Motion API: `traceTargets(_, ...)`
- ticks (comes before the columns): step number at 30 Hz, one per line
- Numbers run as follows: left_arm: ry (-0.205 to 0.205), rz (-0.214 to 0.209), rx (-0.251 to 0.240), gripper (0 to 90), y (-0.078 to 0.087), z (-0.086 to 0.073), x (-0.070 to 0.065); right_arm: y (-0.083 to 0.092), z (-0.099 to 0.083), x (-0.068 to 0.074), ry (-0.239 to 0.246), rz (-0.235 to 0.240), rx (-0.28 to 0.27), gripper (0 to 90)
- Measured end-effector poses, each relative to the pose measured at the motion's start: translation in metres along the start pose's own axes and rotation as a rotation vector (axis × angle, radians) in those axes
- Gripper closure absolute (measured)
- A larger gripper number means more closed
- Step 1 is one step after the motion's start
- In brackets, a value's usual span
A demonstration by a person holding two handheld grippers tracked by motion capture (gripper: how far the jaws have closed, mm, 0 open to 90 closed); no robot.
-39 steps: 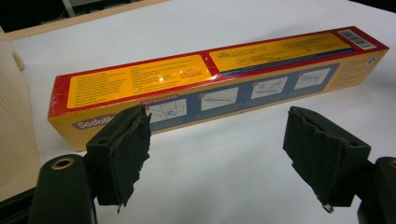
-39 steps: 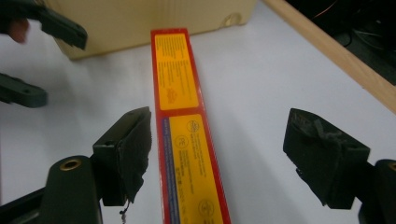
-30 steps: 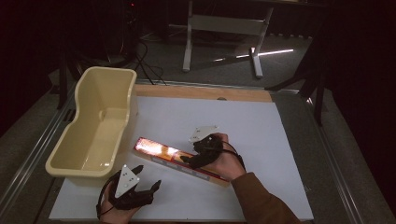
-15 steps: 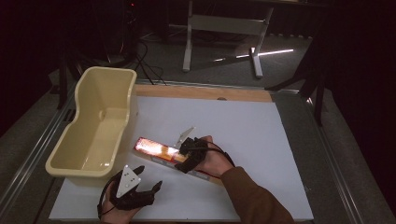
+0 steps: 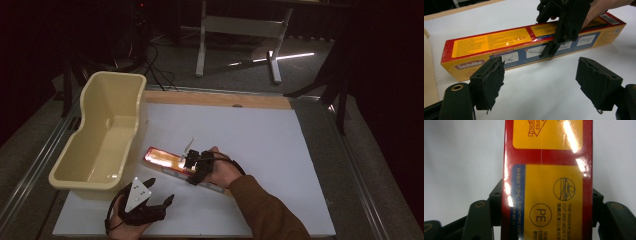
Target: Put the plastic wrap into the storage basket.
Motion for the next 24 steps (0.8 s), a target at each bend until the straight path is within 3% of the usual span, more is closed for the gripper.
traceTargets(4, 0.002, -0.004, 0.002, 22.4, 0.0, 0.0, -0.001, 0.002, -0.003, 0.001, -0.01, -0.017, 0.059, 39.5)
traceTargets(12, 0.01, -0.013, 0.002, 22.5, 0.0, 0.0, -0.001, 0.011, -0.023, -0.003, -0.062, 0.019, 0.159, 39.1)
traceTargets(19, 0.005, -0.019, 0.006, 22.5, -0.002, 0.0, -0.003, 0.009, -0.022, -0.005, -0.044, 0.028, 0.193, 34.7)
traceTargets(23, 0.008, -0.023, 0.0, 22.5, -0.001, 0.0, -0.003, 0.002, -0.016, -0.007, -0.031, 0.044, 0.279, 38.0)
traceTargets(24, 0.008, -0.023, 0.0, 22.5, -0.001, 0.0, -0.003, 0.002, -0.016, -0.007, -0.031, 0.044, 0.279, 38.0)
Point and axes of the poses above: each handheld gripper's, and its own axes: y roughly backward along the jaws, z roughly out of its top, x roughly to its left, the point moved 7 cm from there along -y, roughly forward along the jaws, and after that the axes turned 15 degrees about y, right-handed, at the moved point
